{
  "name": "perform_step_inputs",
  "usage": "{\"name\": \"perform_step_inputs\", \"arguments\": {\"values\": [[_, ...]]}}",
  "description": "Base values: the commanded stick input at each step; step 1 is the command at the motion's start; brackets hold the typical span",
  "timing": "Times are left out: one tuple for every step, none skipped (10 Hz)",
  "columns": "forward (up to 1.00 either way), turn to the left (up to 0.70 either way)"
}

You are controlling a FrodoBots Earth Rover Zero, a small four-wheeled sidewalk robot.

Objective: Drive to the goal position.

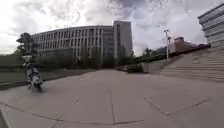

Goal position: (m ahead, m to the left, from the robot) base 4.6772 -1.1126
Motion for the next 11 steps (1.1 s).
{"name": "perform_step_inputs", "arguments": {"values": [[1.00,0.00],[1.00,0.00],[1.00,0.00],[1.00,0.00],[1.00,0.00],[1.00,0.00],[1.00,0.00],[1.00,0.00],[1.00,0.00],[1.00,0.00],[1.00,0.00]]}}
